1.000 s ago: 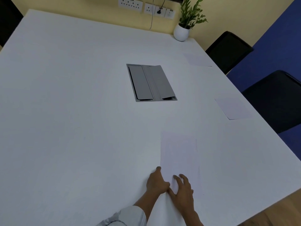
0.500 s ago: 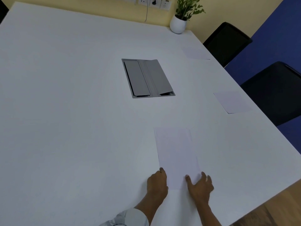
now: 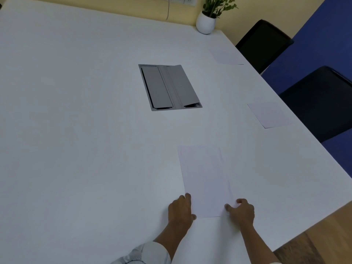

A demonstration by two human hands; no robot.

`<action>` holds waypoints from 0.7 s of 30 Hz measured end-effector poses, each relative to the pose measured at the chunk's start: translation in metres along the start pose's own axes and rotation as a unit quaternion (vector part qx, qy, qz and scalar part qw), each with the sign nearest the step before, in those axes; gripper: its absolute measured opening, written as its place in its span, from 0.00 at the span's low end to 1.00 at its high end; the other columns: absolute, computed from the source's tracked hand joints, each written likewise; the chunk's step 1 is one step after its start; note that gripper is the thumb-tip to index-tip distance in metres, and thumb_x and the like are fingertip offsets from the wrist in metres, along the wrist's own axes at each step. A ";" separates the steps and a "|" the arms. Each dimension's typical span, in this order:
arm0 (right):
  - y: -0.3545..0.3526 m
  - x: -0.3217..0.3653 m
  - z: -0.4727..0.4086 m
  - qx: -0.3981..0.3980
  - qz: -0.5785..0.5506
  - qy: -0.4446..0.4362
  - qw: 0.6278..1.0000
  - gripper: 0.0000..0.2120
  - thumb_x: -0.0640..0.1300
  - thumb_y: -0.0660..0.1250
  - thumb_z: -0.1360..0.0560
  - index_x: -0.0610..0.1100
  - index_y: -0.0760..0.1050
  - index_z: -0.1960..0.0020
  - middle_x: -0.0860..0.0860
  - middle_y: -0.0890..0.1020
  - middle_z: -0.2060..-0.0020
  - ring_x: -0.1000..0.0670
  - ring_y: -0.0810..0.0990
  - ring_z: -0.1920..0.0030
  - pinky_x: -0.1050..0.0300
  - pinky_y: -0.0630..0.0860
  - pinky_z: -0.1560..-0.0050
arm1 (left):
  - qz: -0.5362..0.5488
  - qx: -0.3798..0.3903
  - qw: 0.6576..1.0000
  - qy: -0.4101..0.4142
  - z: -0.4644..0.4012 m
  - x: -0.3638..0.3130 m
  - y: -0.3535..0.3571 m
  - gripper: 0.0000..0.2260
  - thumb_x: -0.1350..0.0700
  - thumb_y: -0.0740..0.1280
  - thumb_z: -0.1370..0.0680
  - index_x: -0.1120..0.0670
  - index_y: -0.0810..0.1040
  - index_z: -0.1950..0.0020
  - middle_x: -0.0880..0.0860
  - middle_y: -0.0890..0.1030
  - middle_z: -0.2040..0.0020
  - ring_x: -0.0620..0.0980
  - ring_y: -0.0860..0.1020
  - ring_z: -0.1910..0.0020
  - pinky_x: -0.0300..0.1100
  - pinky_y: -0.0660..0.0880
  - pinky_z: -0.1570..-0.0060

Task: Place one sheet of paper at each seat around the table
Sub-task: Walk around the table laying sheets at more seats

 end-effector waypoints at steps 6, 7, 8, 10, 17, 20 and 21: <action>-0.003 0.001 -0.006 0.015 -0.043 -0.034 0.998 0.28 0.44 0.77 0.29 0.36 0.73 0.35 0.37 0.80 0.40 0.37 0.78 0.39 0.48 0.74 0.38 | -0.013 -0.009 1.000 -0.002 0.000 -0.001 0.000 0.28 0.45 0.71 0.25 0.54 0.66 0.31 0.55 0.78 0.41 0.55 0.79 0.44 0.45 0.74 0.48; -0.005 0.000 -0.007 0.009 -0.057 -0.031 0.998 0.25 0.44 0.77 0.29 0.36 0.75 0.36 0.38 0.81 0.41 0.37 0.79 0.40 0.48 0.74 0.40 | -0.014 -0.011 1.000 -0.002 0.000 -0.002 0.000 0.28 0.45 0.71 0.25 0.54 0.66 0.31 0.55 0.78 0.41 0.55 0.79 0.44 0.45 0.74 0.48; -0.008 -0.002 -0.006 0.003 -0.068 -0.030 0.997 0.22 0.44 0.76 0.29 0.37 0.77 0.39 0.39 0.82 0.42 0.38 0.80 0.41 0.49 0.75 0.41 | -0.016 -0.012 1.000 -0.003 0.001 -0.002 0.000 0.28 0.44 0.71 0.25 0.54 0.66 0.31 0.55 0.78 0.40 0.55 0.79 0.43 0.45 0.74 0.47; -0.012 -0.006 -0.005 -0.011 -0.091 -0.032 0.995 0.18 0.42 0.76 0.29 0.37 0.79 0.43 0.39 0.84 0.46 0.39 0.81 0.45 0.49 0.75 0.42 | -0.022 -0.015 1.000 -0.003 0.001 -0.003 -0.001 0.28 0.44 0.71 0.25 0.54 0.66 0.31 0.54 0.78 0.41 0.54 0.79 0.44 0.45 0.74 0.48; -0.020 -0.010 0.000 -0.041 -0.130 -0.065 0.988 0.15 0.38 0.78 0.32 0.39 0.80 0.47 0.40 0.85 0.58 0.42 0.83 0.59 0.50 0.79 0.47 | -0.012 -0.025 1.000 -0.013 0.003 -0.003 0.000 0.30 0.43 0.71 0.26 0.53 0.65 0.30 0.54 0.78 0.41 0.54 0.79 0.43 0.44 0.74 0.48; -0.024 -0.006 0.000 -0.035 -0.113 -0.093 0.989 0.12 0.38 0.75 0.29 0.39 0.79 0.46 0.39 0.85 0.59 0.39 0.84 0.60 0.46 0.82 0.49 | 0.020 -0.023 0.999 -0.025 0.003 -0.001 0.000 0.33 0.41 0.72 0.27 0.51 0.63 0.28 0.53 0.77 0.40 0.54 0.78 0.41 0.45 0.74 0.45; -0.025 -0.004 -0.001 -0.032 -0.102 -0.101 0.989 0.12 0.38 0.74 0.28 0.39 0.78 0.46 0.38 0.85 0.58 0.39 0.84 0.60 0.46 0.82 0.50 | 0.033 -0.022 0.999 -0.029 0.003 0.000 0.000 0.34 0.41 0.72 0.28 0.51 0.63 0.28 0.53 0.77 0.40 0.54 0.78 0.41 0.46 0.74 0.44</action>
Point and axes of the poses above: each hand's wrist, its own z-axis away from the middle knuckle, its own y-axis out of the palm, x = y × z, the point moved 5 cm from there along -z, towards the middle knuckle
